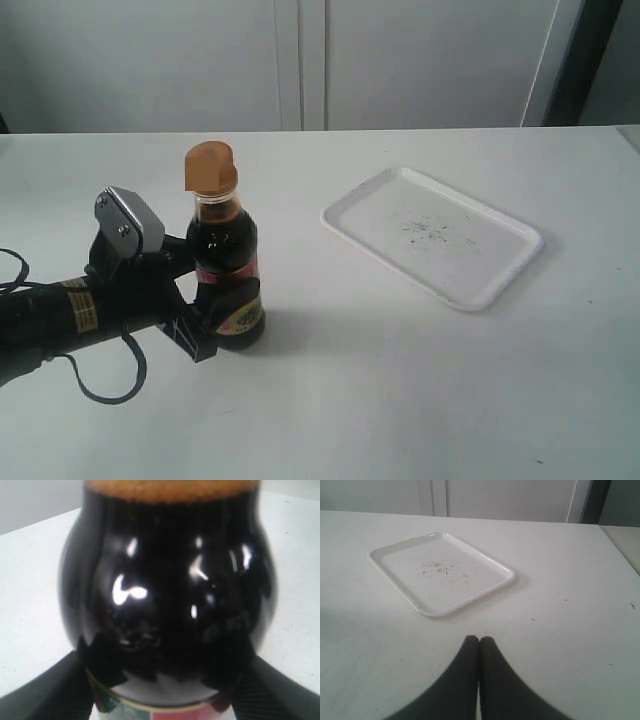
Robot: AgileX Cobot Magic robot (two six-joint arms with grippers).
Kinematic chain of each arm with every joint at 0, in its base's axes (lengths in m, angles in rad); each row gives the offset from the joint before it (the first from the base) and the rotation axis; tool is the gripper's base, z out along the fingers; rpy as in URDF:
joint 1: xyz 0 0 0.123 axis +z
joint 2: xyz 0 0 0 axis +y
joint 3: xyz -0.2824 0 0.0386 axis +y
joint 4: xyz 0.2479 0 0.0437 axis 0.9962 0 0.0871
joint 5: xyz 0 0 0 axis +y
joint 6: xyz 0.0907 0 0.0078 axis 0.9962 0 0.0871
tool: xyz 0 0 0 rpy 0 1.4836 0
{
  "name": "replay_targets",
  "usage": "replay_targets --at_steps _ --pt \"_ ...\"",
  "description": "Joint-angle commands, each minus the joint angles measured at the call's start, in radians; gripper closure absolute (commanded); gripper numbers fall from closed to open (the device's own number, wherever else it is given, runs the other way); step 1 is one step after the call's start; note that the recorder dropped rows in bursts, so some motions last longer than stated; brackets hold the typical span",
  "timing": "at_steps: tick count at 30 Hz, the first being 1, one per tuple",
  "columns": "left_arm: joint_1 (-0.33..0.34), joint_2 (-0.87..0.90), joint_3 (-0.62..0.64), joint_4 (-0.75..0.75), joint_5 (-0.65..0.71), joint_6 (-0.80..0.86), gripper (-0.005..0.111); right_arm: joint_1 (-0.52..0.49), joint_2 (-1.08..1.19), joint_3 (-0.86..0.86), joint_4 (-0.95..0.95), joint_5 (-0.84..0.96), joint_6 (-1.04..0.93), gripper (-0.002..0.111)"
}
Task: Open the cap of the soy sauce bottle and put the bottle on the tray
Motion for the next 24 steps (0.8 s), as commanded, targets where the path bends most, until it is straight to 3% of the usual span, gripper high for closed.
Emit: replay_targets --at_steps 1,8,15,19,24 --pt "-0.004 -0.003 0.000 0.049 -0.007 -0.003 0.106 -0.006 -0.006 0.005 -0.001 -0.004 0.000 0.108" --pt "-0.004 -0.003 0.000 0.058 -0.007 -0.003 0.106 -0.006 -0.006 0.005 -0.006 -0.072 0.000 0.108" --pt "-0.004 -0.003 0.000 0.058 -0.007 -0.001 0.106 -0.006 -0.006 0.005 -0.019 -0.430 -0.014 0.108" --pt "-0.004 -0.003 0.000 0.058 -0.007 0.008 0.106 -0.006 -0.006 0.005 -0.015 -0.573 0.281 0.108" --pt "-0.004 -0.003 0.000 0.055 -0.007 0.023 0.106 -0.006 -0.006 -0.039 -0.029 -0.648 0.290 0.108"
